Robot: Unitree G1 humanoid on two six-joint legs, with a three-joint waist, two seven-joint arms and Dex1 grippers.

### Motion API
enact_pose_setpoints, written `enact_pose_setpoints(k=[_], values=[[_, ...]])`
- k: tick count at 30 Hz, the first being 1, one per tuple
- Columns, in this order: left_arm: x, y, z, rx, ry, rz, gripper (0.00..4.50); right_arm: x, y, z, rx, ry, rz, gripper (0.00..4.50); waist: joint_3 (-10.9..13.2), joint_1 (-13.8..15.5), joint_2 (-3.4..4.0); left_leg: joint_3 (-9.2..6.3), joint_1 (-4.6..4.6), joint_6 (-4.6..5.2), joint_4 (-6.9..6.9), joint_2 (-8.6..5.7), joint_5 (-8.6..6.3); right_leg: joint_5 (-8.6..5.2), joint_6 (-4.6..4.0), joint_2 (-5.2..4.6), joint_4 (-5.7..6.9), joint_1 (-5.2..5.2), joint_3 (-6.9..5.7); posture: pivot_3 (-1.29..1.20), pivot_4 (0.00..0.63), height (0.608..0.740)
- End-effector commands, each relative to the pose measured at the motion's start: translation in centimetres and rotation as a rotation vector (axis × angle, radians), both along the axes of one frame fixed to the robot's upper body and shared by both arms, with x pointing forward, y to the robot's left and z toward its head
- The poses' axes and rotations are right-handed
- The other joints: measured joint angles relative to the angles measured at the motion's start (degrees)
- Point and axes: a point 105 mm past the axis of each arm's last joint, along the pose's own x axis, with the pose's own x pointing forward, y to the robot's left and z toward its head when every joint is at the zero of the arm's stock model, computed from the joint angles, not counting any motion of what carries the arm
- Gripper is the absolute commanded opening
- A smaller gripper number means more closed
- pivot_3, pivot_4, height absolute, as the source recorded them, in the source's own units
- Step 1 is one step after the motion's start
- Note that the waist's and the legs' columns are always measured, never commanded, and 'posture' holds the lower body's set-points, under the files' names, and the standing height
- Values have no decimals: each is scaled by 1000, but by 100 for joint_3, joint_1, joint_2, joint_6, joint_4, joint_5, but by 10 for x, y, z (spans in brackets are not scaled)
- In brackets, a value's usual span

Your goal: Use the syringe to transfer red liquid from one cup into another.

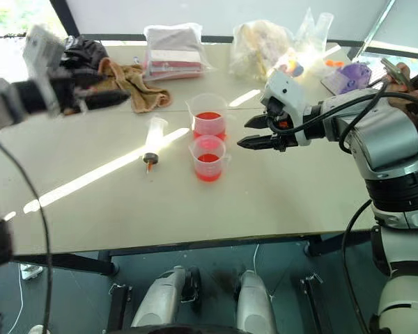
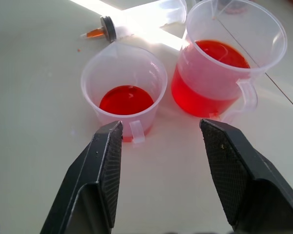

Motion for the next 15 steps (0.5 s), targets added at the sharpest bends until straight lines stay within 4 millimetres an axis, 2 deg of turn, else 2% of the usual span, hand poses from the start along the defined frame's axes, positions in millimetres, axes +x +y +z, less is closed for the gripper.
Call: enact_pose_setpoints(k=[1, 4, 8, 13, 15], values=[[29, 9, -1, 74, 98, 311, 4486, -2, 0, 14, 10, -60, 4, 2613, 0, 5, 0, 1, 2, 4, 2, -2, -2, 0, 1, 0, 0, 4, 0, 0, 150, 740], [43, -4, 6, 95, 73, 427, 4486, -3, 0, 12, 11, -58, 3, 2613, 0, -9, 0, 4, 1, 11, 2, -2, -4, -1, 4, 0, 0, 4, 0, 0, 150, 740], [52, -20, -3, 59, 225, 584, 4486, -4, -1, 13, 17, -53, -3, 2613, 4, 4, -7, 2, -4, 22, 6, 2, 3, -2, 5, 2, 0, 4, -3, 0, 150, 740], [49, -39, -19, 70, 445, 704, 4486, -4, -1, 11, 11, -43, -7, 2613, 5, -14, -8, 1, -1, 24, 5, 3, 3, -3, 7, 2, 0, 3, -2, 0, 150, 740], [43, -38, -31, 114, 549, 789, 4486, -4, -1, 11, 9, -39, -5, 2613, 5, -16, -8, 0, -1, 24, 5, 4, 3, -3, 7, 2, -1, 4, -3, 0, 150, 740]])
